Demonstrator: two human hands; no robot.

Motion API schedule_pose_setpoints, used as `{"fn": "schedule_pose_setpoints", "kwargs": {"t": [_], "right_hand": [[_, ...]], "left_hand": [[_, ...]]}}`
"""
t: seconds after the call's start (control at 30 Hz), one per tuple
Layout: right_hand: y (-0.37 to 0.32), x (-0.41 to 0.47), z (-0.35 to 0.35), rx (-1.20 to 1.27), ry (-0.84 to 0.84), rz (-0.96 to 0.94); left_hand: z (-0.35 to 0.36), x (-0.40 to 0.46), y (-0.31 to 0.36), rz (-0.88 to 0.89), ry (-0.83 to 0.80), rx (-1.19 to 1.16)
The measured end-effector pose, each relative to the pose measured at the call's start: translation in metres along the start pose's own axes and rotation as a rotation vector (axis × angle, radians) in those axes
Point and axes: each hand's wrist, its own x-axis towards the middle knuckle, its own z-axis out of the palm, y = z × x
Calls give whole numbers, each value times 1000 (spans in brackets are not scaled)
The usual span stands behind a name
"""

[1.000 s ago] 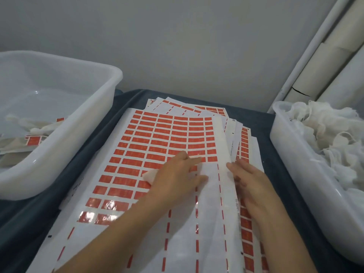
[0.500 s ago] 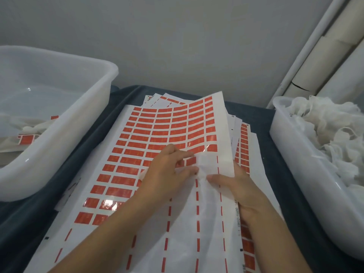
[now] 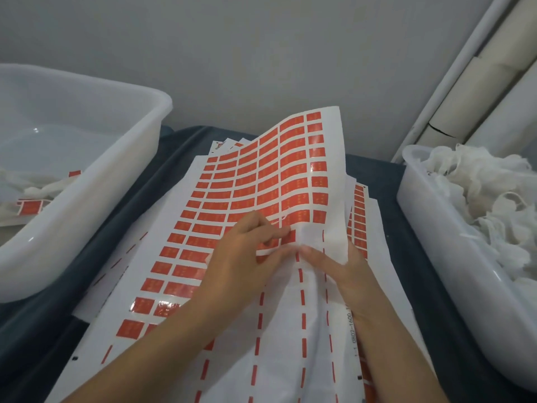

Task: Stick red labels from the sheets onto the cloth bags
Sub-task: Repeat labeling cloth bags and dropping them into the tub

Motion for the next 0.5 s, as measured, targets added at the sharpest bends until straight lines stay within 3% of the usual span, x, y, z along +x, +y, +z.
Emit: {"fn": "schedule_pose_setpoints", "kwargs": {"t": [0.23,0.5], "right_hand": [[-2,-2,7,-73,67,29],[-8,-9,8,-101,78,57]], "left_hand": [[-4,-6,2,204,24,55],[-9,-3,2,165,12,9]]}}
